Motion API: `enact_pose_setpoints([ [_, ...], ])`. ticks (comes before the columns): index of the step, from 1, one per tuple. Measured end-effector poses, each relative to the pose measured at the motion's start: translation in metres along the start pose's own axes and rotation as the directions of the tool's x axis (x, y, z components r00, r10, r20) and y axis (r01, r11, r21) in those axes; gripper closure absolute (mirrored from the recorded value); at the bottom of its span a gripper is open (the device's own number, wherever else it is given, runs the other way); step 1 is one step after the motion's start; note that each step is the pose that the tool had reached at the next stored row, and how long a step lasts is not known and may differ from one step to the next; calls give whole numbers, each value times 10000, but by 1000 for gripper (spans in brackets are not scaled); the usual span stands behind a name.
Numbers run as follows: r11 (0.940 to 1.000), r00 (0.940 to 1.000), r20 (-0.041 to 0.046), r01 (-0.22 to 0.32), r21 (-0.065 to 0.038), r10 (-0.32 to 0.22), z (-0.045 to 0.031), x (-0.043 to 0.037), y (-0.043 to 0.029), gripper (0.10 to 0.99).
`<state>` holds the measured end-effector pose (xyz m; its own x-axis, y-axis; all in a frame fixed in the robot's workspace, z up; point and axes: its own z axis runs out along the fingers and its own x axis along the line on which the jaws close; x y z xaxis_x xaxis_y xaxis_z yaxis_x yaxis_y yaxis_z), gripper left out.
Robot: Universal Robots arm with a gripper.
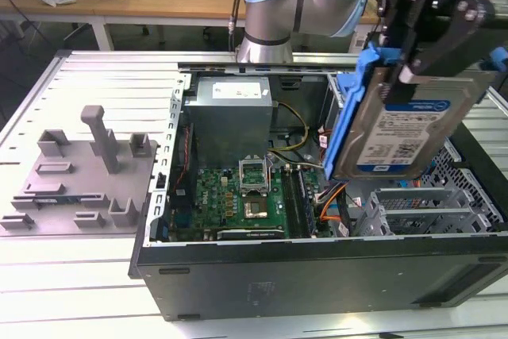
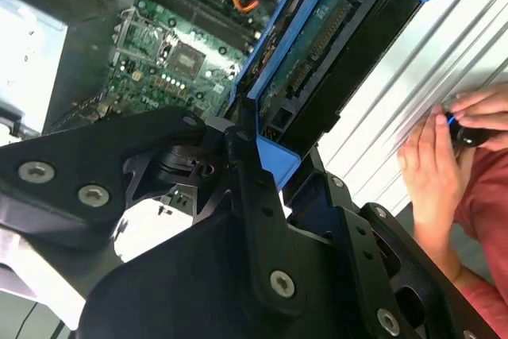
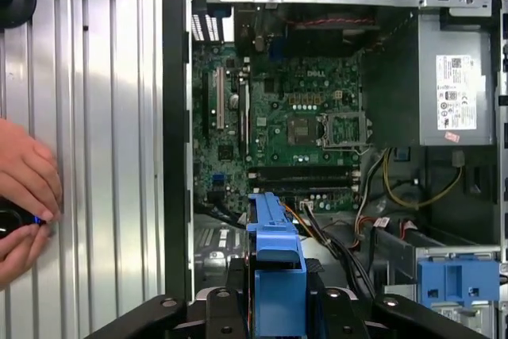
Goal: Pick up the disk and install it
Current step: 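Insert the disk into the insertion slot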
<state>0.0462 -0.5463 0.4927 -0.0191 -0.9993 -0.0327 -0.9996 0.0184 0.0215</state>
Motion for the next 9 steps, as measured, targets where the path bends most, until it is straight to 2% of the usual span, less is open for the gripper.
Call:
enact_pose_setpoints([
  [2, 10000, 10000, -1, -1, 0, 1, 0, 21, -169, 722],
  [3, 10000, 10000, -1, 0, 0, 0, 0, 24, -219, 722],
  [9, 10000, 10000, -1, 1, 0, -1, 4, 32, -451, 722],
])
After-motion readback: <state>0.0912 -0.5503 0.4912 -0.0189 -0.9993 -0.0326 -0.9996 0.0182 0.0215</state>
